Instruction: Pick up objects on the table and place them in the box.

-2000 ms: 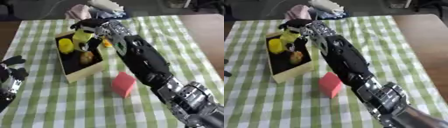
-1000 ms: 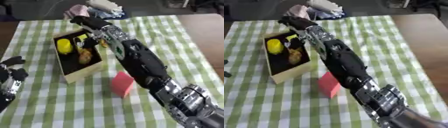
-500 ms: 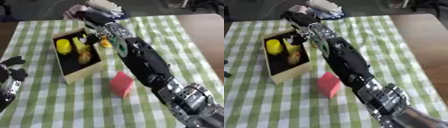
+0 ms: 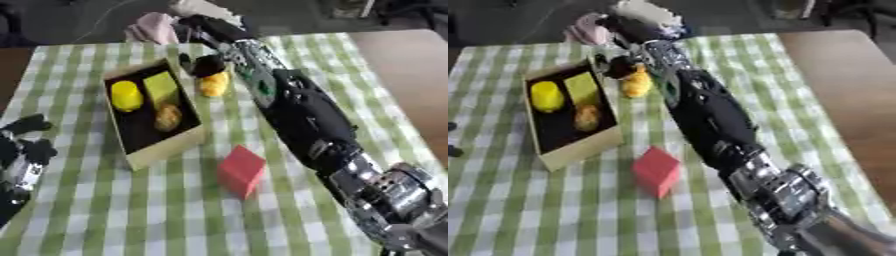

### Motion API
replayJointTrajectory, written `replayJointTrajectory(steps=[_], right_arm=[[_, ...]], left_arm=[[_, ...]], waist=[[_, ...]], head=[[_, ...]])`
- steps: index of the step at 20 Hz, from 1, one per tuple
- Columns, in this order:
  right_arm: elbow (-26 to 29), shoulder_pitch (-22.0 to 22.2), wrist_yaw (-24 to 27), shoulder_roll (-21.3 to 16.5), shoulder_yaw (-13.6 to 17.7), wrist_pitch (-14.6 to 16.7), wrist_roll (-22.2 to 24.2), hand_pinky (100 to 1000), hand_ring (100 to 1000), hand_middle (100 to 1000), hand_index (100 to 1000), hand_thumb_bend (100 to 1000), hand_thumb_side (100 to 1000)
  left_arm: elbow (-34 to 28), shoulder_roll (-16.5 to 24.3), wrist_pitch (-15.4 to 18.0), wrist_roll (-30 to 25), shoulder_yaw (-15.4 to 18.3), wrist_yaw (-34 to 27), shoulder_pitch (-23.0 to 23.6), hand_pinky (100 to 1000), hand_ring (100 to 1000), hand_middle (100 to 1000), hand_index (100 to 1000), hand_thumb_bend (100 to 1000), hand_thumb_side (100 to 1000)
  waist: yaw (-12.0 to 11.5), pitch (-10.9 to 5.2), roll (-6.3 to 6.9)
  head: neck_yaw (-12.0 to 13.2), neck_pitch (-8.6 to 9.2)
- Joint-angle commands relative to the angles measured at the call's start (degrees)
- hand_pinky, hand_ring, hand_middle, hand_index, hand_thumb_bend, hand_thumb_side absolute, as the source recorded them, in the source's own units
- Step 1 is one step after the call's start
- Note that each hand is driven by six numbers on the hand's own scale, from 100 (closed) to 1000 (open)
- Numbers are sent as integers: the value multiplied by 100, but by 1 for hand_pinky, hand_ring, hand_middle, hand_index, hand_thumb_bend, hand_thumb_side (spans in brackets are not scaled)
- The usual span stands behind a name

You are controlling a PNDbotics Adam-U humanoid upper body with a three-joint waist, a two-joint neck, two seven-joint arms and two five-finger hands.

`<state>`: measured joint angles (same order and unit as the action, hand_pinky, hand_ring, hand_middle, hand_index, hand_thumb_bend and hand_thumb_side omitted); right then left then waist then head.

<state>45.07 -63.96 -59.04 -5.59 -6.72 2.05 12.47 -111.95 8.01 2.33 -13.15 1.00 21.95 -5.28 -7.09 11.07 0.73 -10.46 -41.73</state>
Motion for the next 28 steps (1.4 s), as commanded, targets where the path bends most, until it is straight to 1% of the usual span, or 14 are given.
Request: replayJointTrajectory(steps=[1,6,8,9,11,14,18,20,22,24,25,26,28], right_arm=[[-200,-86,-101,-163,147,-165,83,896,929,965,1000,100,378],[-515,-66,-367,-230,299,-377,117,905,934,969,1000,100,348],[-615,-57,-468,-239,347,-440,95,905,935,968,989,100,373],[-669,-49,-508,-239,366,-461,98,906,936,968,981,100,402],[-758,-37,-579,-228,385,-481,121,911,939,969,968,100,424],[-872,-31,-760,-205,366,-480,215,925,950,975,961,100,417],[-1002,-15,-1020,-147,387,-487,329,926,950,973,949,100,437],[-1046,0,-1099,-101,390,-472,361,929,952,973,940,100,428],[-1070,13,-1166,-54,390,-457,379,930,951,969,917,100,383],[-1070,24,-1222,-2,388,-434,368,927,945,958,876,100,304],[-1056,32,-1246,23,385,-413,339,921,935,943,829,100,257],[-1030,43,-1268,46,381,-390,278,918,930,936,810,100,255],[-981,69,-1317,83,374,-362,92,909,916,912,730,100,250]], left_arm=[[-70,24,-10,11,55,16,-50,763,592,752,884,316,804],[-73,20,-10,8,59,19,-43,763,591,752,884,315,805],[-76,19,-9,8,59,19,-36,763,591,752,884,315,805],[-77,19,-9,9,60,20,-33,763,591,752,884,315,805],[-80,17,-9,8,59,19,-31,764,591,752,884,315,806],[-82,9,-6,0,54,20,-31,764,591,752,884,314,807],[-89,1,-2,-6,50,17,-31,764,591,752,884,315,807],[-90,-4,-3,-9,49,16,-31,764,591,752,884,314,808],[-92,-11,0,-15,42,13,-38,764,591,752,884,314,808],[-92,-17,1,-18,40,10,-40,764,590,752,884,313,809],[-93,-18,2,-20,38,9,-41,764,590,751,884,313,809],[-95,-20,3,-22,36,8,-45,764,590,751,884,313,809],[-96,-26,5,-26,33,6,-51,764,590,751,884,312,810]], waist=[[14,-97,85],[28,-95,99],[30,-94,107],[31,-93,110],[32,-90,117],[22,-80,126],[-9,-61,140],[-21,-52,146],[-37,-42,150],[-52,-33,155],[-59,-28,158],[-65,-23,160],[-78,-13,162]], head=[[28,62],[48,70],[53,67],[52,67],[54,69],[48,70],[33,81],[19,85],[8,87],[-4,92],[-10,95],[-17,98],[-28,100]])
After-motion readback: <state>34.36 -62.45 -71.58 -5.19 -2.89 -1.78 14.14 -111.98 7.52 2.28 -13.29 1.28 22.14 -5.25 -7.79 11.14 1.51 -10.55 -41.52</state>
